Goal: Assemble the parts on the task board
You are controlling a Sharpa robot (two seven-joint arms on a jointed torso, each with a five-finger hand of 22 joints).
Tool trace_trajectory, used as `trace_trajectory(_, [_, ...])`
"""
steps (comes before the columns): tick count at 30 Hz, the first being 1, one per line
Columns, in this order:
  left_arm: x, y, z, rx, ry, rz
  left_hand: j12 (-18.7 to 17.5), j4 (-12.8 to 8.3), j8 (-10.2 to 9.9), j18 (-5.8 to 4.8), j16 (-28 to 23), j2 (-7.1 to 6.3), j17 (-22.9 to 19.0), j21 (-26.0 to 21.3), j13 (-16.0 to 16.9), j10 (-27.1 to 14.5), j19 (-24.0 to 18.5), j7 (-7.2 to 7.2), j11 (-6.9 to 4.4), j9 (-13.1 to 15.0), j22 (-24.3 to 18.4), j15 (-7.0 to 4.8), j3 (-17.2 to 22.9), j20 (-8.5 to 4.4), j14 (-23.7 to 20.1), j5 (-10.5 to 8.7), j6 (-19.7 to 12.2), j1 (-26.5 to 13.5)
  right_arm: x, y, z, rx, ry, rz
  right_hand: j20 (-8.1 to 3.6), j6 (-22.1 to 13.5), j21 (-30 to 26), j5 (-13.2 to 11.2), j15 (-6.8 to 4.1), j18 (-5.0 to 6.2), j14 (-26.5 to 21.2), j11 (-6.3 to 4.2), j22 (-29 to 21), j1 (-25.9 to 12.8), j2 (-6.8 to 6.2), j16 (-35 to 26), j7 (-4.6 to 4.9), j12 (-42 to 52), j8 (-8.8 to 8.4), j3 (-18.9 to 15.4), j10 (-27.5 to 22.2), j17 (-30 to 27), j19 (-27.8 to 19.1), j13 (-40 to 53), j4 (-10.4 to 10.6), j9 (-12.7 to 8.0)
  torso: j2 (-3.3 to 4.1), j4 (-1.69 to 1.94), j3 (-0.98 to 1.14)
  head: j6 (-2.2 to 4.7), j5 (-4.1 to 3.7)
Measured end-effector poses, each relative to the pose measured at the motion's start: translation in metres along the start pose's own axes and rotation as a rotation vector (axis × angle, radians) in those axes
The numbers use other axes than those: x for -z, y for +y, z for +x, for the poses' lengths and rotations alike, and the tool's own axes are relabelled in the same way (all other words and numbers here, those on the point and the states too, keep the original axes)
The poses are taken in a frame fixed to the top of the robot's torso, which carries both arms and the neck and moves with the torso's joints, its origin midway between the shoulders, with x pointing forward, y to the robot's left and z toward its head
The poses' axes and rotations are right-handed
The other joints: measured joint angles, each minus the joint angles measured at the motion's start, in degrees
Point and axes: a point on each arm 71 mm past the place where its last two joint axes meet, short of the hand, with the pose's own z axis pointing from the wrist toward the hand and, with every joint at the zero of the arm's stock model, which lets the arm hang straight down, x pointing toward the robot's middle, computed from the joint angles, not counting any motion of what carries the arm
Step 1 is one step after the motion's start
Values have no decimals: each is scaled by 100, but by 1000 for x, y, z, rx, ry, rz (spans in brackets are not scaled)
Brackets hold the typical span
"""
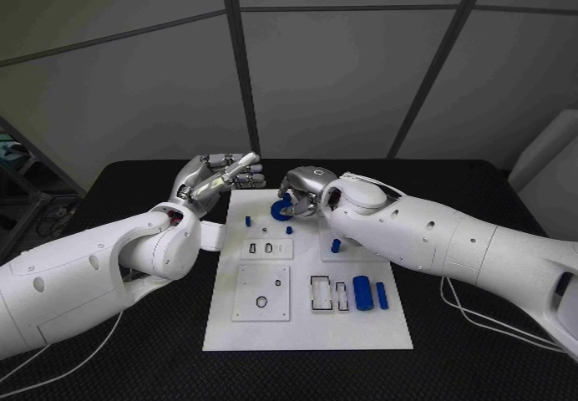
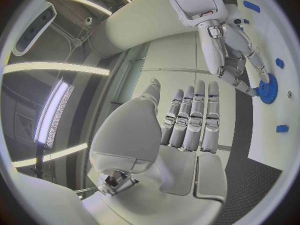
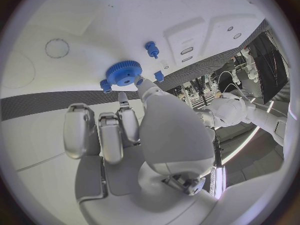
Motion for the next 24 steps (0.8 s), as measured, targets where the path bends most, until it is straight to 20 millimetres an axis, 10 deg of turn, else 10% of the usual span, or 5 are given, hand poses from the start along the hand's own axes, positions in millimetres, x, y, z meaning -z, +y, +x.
trace_trajectory(24, [0,0,-4,-4,-5,-4,0,0,1,0,-24,-1,0,0,0,0,-21,0,0,0,-4,0,0,21,0,0,0,1,34,-28,-15,-68,-68,-7,69,103,-34,12,-1,1,0,21,-17,-174,-53,0,-8,-28,-11,-41,-21,-1,-55,0,42,36,-13,-19,5,19,13])
